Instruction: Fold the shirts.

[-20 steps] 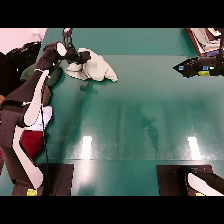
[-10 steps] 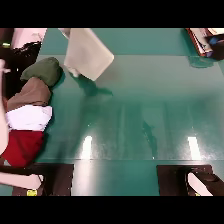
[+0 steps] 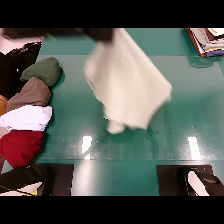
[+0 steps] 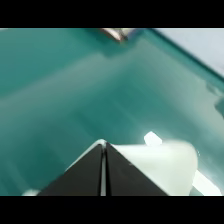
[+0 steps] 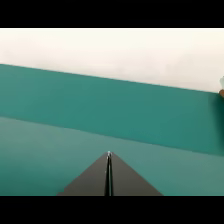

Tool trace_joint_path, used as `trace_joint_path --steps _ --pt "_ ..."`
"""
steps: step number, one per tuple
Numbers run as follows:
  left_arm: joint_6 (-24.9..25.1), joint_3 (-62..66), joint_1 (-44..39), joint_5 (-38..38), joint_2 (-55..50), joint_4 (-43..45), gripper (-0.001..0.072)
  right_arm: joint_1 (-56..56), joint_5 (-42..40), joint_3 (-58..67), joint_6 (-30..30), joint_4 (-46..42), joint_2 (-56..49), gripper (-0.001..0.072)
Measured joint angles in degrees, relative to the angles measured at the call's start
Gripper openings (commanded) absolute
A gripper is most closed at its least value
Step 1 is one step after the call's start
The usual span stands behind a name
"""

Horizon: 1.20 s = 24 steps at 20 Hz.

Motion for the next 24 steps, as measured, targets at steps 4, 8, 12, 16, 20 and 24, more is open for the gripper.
trace_joint_path --steps 4,8,12,16,20,24 --pt "-1.33 -11.80 -3.80 -0.90 -2.45 -1.81 0.0640 -0.44 2.71 0.00 0.00 0.02 0.20 0.0017" --pt "-2.36 -16.09 -2.73 -1.57 -3.76 1.81 0.0640 -0.57 4.76 0.00 0.02 0.02 0.26 0.0016" --pt "-3.02 -18.71 5.33 -4.59 -4.28 5.62 0.0639 -0.57 6.54 0.00 0.28 0.04 0.26 0.0016" --pt "0.00 -26.69 13.27 -2.36 -7.98 -3.78 0.0640 -0.57 7.82 0.00 1.09 0.04 0.26 0.0016" --pt "7.19 -28.83 15.78 1.09 -16.48 -15.67 0.0640 -0.57 10.34 -0.52 1.60 0.02 0.26 0.0017" --pt "12.04 -26.56 16.50 2.58 -24.30 -24.98 0.0639 -0.57 12.33 -3.13 3.15 0.00 0.26 0.0017"
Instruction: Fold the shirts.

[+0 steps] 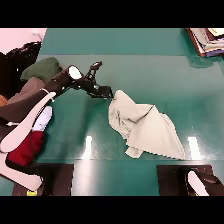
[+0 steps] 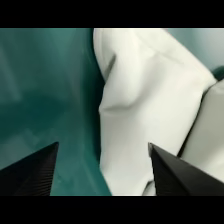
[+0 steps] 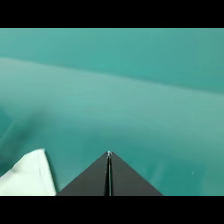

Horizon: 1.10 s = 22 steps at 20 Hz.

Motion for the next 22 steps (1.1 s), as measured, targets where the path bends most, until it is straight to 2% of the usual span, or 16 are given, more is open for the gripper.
trace_joint_path --steps 7,9,10,12,13,14,18,22 --pt "4.70 3.91 -1.92 3.45 -6.23 -6.78 0.0633 0.00 1.01 -5.20 2.21 -0.09 0.00 0.0017" --pt "5.27 4.63 -2.93 5.42 -6.88 -7.28 0.0340 0.00 1.11 -5.73 2.47 -0.09 0.00 0.0017" --pt "5.55 4.87 -3.17 6.56 -7.13 -7.39 0.0272 0.00 1.22 -5.90 2.58 -0.09 0.00 0.0017" --pt "5.75 5.14 -3.74 7.80 -7.56 -7.67 0.0240 0.00 1.49 -6.08 2.75 -0.13 0.00 0.0016" --pt "5.84 5.25 -3.98 7.96 -7.72 -7.69 0.0101 0.00 1.64 -6.14 2.78 -0.13 0.00 0.0017" --pt "5.88 5.29 -4.17 8.28 -7.85 -7.67 0.0025 0.00 1.86 -6.19 2.82 -0.17 0.00 0.0017" --pt "5.92 6.16 -2.80 7.34 -7.89 -6.23 0.0023 0.00 3.34 -6.27 2.95 -1.33 0.00 0.0016" --pt "4.70 8.22 4.35 3.30 -2.93 -2.14 0.0024 0.00 8.00 -6.29 5.51 -9.27 -0.31 0.0022"
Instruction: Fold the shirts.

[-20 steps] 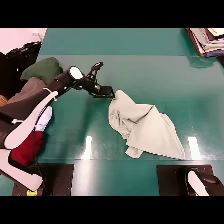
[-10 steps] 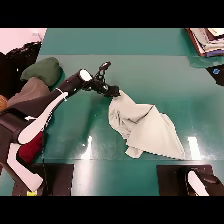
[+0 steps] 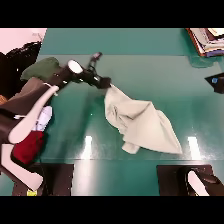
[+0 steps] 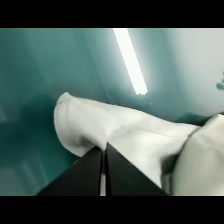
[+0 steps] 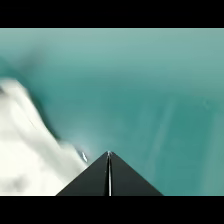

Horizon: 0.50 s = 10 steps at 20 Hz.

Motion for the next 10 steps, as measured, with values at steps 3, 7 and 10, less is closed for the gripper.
trace_joint_path --steps 3,7,10 --pt "-0.24 0.55 6.67 -1.57 6.16 2.86 0.0024 -0.02 6.75 0.00 1.84 -4.98 -3.52 0.0466" --pt "0.35 0.81 12.59 -5.44 11.89 5.75 0.0025 1.20 12.90 -0.02 3.54 -7.48 -14.03 0.0448" --pt "0.96 0.81 14.21 -9.07 13.33 7.89 0.0025 2.89 12.70 -0.02 4.20 -7.10 -23.45 0.0449"
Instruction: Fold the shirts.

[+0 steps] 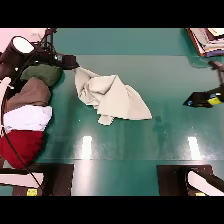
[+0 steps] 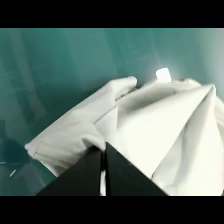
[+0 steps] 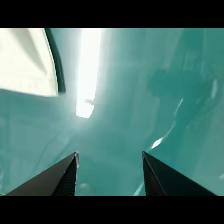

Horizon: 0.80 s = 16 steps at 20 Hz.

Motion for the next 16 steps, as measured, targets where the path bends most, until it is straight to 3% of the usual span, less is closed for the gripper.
trace_joint_path --steps 9,10,13,16 --pt "0.42 0.00 1.07 -2.38 0.83 2.36 0.0025 10.36 -8.61 0.04 0.22 13.81 -23.54 0.0446" --pt "0.42 0.00 1.09 -2.38 0.81 2.49 0.0024 11.52 -8.66 0.11 0.26 14.95 -24.65 0.0386" --pt "0.42 0.00 1.11 -2.34 0.83 2.56 0.0024 14.36 -10.36 0.11 -0.42 15.93 -26.69 0.0033" --pt "0.09 0.11 1.11 -2.36 1.31 2.86 0.0023 15.85 -12.09 0.00 -2.01 15.78 -26.18 0.0015"
